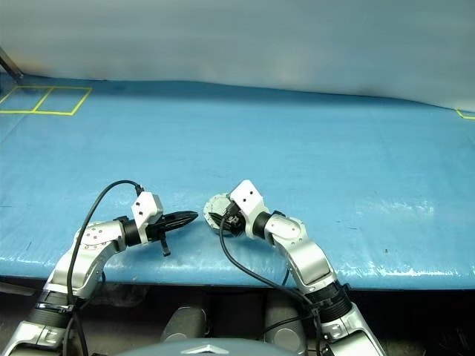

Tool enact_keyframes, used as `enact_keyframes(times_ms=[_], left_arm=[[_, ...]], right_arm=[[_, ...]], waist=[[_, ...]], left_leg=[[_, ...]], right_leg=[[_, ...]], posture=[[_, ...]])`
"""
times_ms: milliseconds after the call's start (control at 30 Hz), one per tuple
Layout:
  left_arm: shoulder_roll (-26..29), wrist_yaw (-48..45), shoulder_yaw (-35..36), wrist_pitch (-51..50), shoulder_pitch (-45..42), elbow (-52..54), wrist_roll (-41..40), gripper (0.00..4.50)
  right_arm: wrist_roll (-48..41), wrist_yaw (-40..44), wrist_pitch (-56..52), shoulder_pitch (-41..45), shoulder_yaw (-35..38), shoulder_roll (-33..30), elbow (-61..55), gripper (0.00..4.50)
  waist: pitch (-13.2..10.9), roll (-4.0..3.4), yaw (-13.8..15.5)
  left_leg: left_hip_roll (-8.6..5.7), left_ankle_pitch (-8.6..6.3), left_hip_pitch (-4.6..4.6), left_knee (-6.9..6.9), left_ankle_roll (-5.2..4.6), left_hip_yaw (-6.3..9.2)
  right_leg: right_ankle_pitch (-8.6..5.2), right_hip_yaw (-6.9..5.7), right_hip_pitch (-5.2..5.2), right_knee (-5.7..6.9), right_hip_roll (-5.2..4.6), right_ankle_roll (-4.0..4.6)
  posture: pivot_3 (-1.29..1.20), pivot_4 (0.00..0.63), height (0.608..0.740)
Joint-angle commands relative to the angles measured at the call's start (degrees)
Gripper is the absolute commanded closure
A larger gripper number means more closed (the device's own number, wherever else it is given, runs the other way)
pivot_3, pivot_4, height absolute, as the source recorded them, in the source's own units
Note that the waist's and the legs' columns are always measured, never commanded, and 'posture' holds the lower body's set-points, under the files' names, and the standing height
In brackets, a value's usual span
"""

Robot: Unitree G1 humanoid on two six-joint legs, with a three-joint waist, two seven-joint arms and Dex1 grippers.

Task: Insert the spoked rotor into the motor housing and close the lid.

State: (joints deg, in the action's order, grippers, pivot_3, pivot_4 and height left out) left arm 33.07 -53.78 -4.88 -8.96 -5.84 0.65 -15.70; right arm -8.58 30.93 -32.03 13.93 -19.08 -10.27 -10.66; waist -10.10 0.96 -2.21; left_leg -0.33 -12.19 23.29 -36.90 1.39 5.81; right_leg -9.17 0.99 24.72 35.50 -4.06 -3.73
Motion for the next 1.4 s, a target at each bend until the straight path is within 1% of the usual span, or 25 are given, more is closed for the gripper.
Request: enact_keyframes(times_ms=[33, 267, 533, 767, 1000, 1167, 1267, 1400], left_arm=[[0.2, 0.0, 0.9, 1.5, -0.1, 0.4, 0.4, 4.5], [-0.1, 0.3, 1.0, 1.4, -0.4, 0.0, 0.0, 4.5], [-1.3, 0.7, 1.1, 0.0, -0.7, 0.5, -1.3, 4.5], [-4.5, 2.1, 2.4, -3.9, -3.0, 0.0, -4.5, 4.5], [-5.3, 0.3, -0.1, -4.6, -6.3, -2.7, -3.0, 4.5], [-5.5, -1.6, -3.7, -5.1, -7.8, -5.2, -1.1, 4.5], [-4.0, -2.3, -7.5, -6.5, -8.2, -6.1, 2.8, 4.5], [-4.0, -1.7, -8.4, -6.4, -7.8, -7.0, 4.4, 4.5]], right_arm=[[0.0, 0.6, -1.6, -0.4, -0.9, -0.8, -0.8, 1.47], [4.9, 0.1, 0.5, -1.0, -4.6, -4.5, 1.9, 1.47], [6.2, -1.8, 0.9, -1.1, -4.3, -3.9, 5.0, 1.47], [6.3, -1.8, 1.4, -1.0, -4.6, -4.2, 5.3, 1.47], [6.6, -2.2, 1.5, -1.3, -4.6, -4.4, 4.7, 1.47], [6.7, -2.6, 1.6, -2.0, -4.4, -4.5, 4.0, 1.47], [6.8, -3.1, 1.8, -2.4, -4.0, -4.4, 3.6, 1.47], [6.4, -3.3, 1.4, -2.7, -3.3, -4.5, 2.6, 1.47]], waist=[[0.0, 0.0, 0.0], [0.0, -0.01, 0.0], [0.2, -0.01, 0.0], [0.5, -0.01, 0.1], [0.6, -0.07, 0.1], [0.7, -0.09, 0.1], [0.9, -0.11, 0.3], [1.3, -0.33, 0.5]], left_leg=[[0.0, -0.01, 0.01, 0.02, 0.01, 0.0], [0.0, -0.01, -0.05, 0.26, 0.02, -0.01], [0.02, -0.01, -0.2, 0.42, 0.02, -0.02], [0.03, -0.01, -0.44, 0.56, 0.02, -0.02], [0.02, 0.0, -0.47, 0.6, 0.01, -0.03], [0.02, 0.0, -0.5, 0.66, 0.0, -0.04], [0.01, 0.0, -0.53, 0.68, 0.0, -0.03], [-0.03, -0.01, -0.7, 0.7, 0.02, -0.05]], right_leg=[[0.0, 0.0, 0.01, 0.0, 0.0, 0.01], [-0.03, -0.04, -0.01, -0.15, 0.0, 0.05], [-0.02, -0.05, -0.21, -0.45, 0.0, 0.04], [-0.03, -0.05, -0.29, -0.45, 0.0, 0.04], [-0.03, -0.05, -0.32, -0.46, 0.01, 0.04], [-0.03, -0.05, -0.32, -0.47, 0.01, 0.04], [-0.03, -0.05, -0.37, -0.5, 0.0, 0.04], [-0.04, -0.04, -0.38, -0.63, -0.05, 0.02]], posture=[[0.0, 0.15, 0.74], [0.0, 0.15, 0.74], [0.0, 0.15, 0.74], [0.0, 0.15, 0.74], [0.0, 0.15, 0.74], [0.0, 0.15, 0.74], [0.0, 0.15, 0.74], [0.0, 0.15, 0.74]])
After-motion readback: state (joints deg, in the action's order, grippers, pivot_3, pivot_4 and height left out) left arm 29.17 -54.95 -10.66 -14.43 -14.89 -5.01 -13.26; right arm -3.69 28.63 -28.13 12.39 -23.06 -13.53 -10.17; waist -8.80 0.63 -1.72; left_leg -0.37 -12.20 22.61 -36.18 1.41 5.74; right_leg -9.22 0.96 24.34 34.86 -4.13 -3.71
